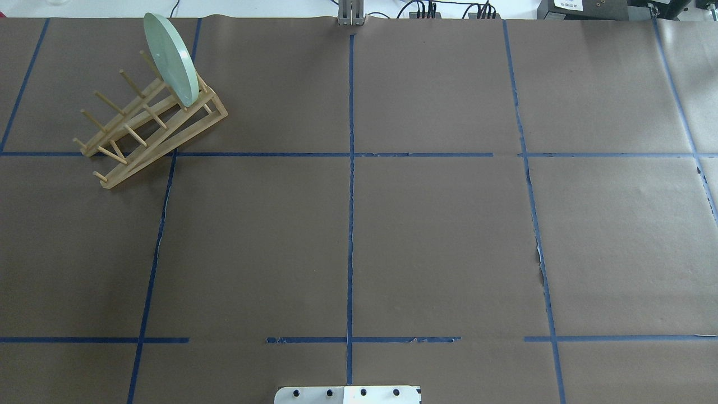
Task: Place plate on table
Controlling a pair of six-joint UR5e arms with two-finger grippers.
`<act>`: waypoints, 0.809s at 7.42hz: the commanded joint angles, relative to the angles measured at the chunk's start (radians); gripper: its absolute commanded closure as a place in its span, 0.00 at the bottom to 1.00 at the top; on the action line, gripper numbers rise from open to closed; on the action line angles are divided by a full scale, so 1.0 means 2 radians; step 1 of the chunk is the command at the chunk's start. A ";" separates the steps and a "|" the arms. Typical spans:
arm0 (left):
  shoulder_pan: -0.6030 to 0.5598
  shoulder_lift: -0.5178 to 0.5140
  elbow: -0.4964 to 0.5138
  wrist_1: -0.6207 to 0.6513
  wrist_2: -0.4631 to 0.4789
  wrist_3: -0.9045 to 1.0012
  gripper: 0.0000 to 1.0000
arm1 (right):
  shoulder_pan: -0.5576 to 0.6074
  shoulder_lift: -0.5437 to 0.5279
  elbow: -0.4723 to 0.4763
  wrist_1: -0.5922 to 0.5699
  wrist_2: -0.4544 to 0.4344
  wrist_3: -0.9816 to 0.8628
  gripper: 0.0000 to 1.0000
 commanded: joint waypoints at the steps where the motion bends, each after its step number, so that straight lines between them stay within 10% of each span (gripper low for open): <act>1: 0.000 0.002 0.003 -0.001 0.002 0.006 0.00 | 0.000 -0.001 0.000 0.000 0.000 0.000 0.00; 6: 0.005 -0.039 -0.003 -0.028 0.013 -0.003 0.00 | 0.000 0.000 0.000 0.000 0.000 0.000 0.00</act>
